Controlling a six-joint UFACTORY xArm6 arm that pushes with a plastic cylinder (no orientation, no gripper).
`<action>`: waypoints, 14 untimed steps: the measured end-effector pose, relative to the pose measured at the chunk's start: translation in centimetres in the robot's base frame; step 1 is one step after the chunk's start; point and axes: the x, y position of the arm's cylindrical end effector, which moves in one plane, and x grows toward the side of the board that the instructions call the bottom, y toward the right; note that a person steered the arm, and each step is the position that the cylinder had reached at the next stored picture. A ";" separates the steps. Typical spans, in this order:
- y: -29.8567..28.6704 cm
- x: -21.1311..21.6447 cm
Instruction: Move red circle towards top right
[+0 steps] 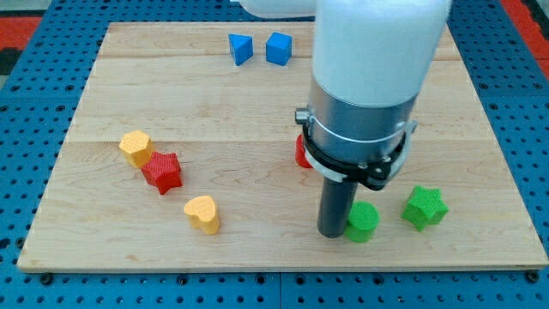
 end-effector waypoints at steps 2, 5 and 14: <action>3.9 0.0; 4.0 -1.1; -6.2 -21.1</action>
